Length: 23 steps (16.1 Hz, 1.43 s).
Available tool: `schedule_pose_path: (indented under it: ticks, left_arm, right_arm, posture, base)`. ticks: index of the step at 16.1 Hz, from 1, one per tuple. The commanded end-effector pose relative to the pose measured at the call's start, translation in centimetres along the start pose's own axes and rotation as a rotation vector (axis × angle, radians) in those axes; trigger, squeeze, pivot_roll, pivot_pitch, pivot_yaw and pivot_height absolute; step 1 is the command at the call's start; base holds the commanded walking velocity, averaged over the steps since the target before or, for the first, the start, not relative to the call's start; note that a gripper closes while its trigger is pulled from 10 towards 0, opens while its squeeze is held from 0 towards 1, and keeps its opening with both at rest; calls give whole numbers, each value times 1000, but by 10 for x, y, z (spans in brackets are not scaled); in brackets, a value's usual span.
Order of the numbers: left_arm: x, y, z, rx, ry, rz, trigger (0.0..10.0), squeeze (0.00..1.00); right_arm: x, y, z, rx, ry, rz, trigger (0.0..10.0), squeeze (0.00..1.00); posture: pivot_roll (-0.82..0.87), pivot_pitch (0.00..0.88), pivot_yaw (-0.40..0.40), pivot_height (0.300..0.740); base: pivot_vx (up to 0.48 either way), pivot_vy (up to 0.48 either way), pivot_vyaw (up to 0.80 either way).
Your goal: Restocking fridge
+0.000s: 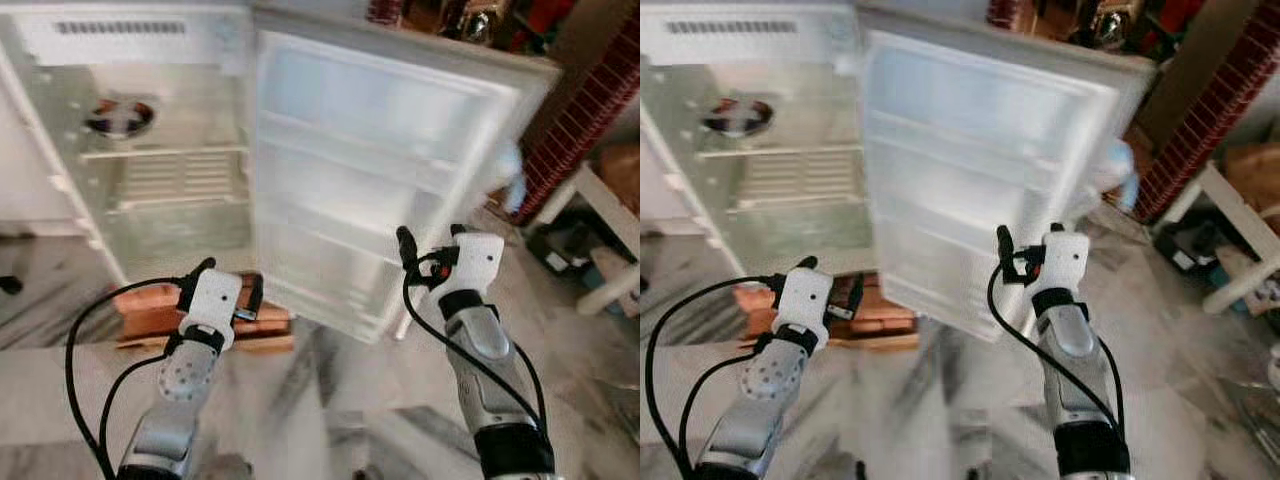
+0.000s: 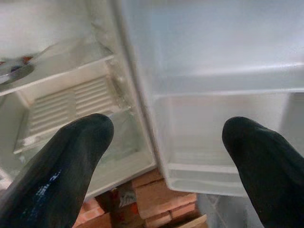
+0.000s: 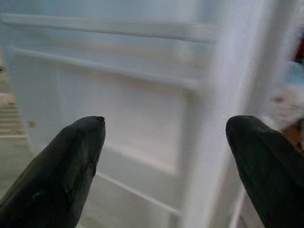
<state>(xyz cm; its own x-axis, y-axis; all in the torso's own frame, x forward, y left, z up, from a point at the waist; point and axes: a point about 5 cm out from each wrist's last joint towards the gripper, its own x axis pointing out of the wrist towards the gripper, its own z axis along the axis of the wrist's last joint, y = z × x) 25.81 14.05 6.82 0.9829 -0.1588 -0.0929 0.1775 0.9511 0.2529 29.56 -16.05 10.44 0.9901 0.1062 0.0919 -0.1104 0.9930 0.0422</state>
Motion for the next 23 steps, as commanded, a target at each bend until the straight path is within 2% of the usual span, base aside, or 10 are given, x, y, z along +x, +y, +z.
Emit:
schedule_pose_path:
  ticks: [1, 3, 6, 8, 11, 13, 15, 19, 23]
  left_arm:
    - [2, -8, 3, -6, -5, -18, 10000, 0]
    - [3, -8, 3, -7, -9, -17, 10000, 0]
    - [5, -7, 3, 0, -7, -11, 10000, 0]
    - [5, -8, 3, 0, -8, -11, 10000, 0]
    - [2, -5, 0, -13, -8, 39, 10000, 0]
    - [-1, 9, -3, -43, 3, 133, 10000, 0]
    - [-4, 17, -2, -71, -12, 164, 10000, 0]
    - [-7, 20, -3, -87, -15, 168, 10000, 0]
    - [-4, 21, 1, -97, -32, 155, 10000, 0]
  right_arm:
    - [-2, -11, -1, -9, 7, -22, 10000, 0]
    - [-1, -2, 2, 46, -5, 54, 10000, 0]
    - [-1, 9, 3, 55, -10, 108, 10000, 0]
    - [-2, 8, 3, 26, -16, 103, 10000, 0]
    - [-2, 2, 5, 15, -28, 83, 10000, 0]
    - [-2, -6, 8, 8, -42, 44, 10000, 0]
    - [-7, -12, 5, 27, -28, -3, 10000, 0]
    - [-18, -8, -6, 43, -6, -31, 10000, 0]
    - [-19, -3, -9, 32, 6, -26, 10000, 0]
  posture:
    - [144, 58, -62, 740]
    - [145, 54, -62, 740]
    - [143, 50, -62, 740]
    - [144, 46, -62, 740]
    - [134, 44, -50, 740]
    - [131, 42, -43, 740]
    - [131, 40, -40, 740]
    - [125, 37, -10, 740]
    - [126, 43, -14, 740]
  base:
    - [0, -398, 0]
    - [0, -364, 0]
    - [0, -333, 0]
    - [0, -293, 0]
    - [0, 0, 652]
    - [0, 0, 719]
    - [0, 0, 659]
    - [0, 0, 300]
    - [223, 0, 0]
